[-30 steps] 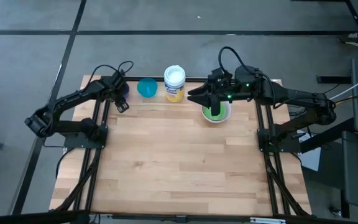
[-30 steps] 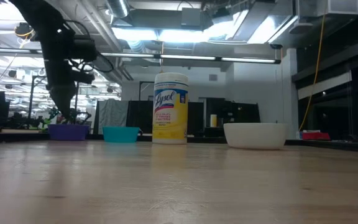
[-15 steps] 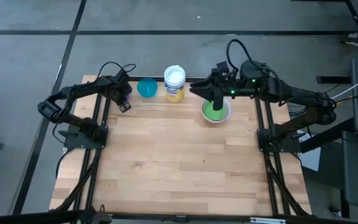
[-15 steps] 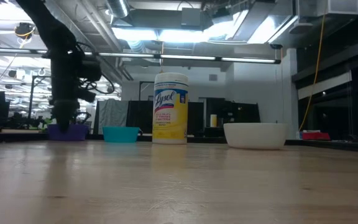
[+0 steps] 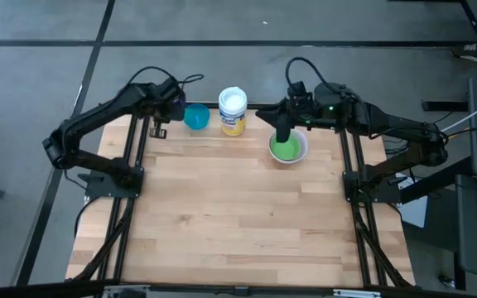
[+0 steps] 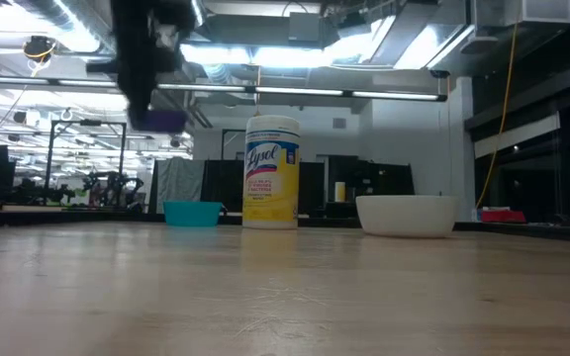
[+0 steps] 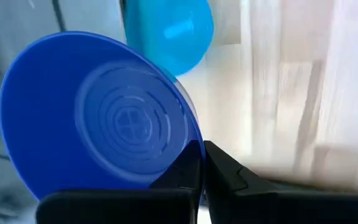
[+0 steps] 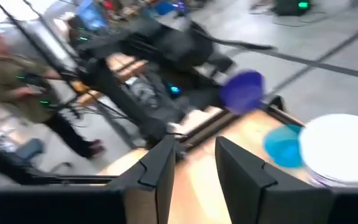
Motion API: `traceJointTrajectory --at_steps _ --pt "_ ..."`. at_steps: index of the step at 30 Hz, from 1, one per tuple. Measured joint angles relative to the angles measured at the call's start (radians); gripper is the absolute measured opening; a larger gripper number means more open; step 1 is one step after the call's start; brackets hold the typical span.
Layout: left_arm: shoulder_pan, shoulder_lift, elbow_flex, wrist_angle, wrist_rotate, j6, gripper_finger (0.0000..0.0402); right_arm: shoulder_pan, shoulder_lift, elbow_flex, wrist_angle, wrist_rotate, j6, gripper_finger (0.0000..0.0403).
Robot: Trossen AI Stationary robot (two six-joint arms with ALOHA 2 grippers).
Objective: Nest bowls inside each other
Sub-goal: Stack the blue bowl on the green bowl
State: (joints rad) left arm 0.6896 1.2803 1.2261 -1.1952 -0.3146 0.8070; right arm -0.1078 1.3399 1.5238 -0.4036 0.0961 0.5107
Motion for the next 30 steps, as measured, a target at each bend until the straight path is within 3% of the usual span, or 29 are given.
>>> traceJointTrajectory --at_steps 5,8,16,22,30 --pt "-0.171 0.060 0.257 -0.233 -0.104 0.083 0.0003 0.000 0.000 0.000 -0.092 0.138 -0.002 0.0138" --pt "-0.264 0.142 0.406 -0.373 -0.147 0.069 0.0002 -0.013 0.001 0.000 -0.111 0.162 0.007 0.0150" --pt "-0.451 0.365 0.711 -0.372 -0.187 0.067 0.0002 -0.046 0.057 0.000 -0.148 0.157 0.084 0.0158" --pt "-0.529 0.474 0.825 -0.377 -0.200 0.073 0.0002 -0.067 0.105 0.000 -0.174 0.134 0.116 0.0158" --pt "-0.589 0.536 0.881 -0.377 -0.193 0.056 0.0002 -0.104 0.132 0.000 -0.165 0.086 0.144 0.0178"
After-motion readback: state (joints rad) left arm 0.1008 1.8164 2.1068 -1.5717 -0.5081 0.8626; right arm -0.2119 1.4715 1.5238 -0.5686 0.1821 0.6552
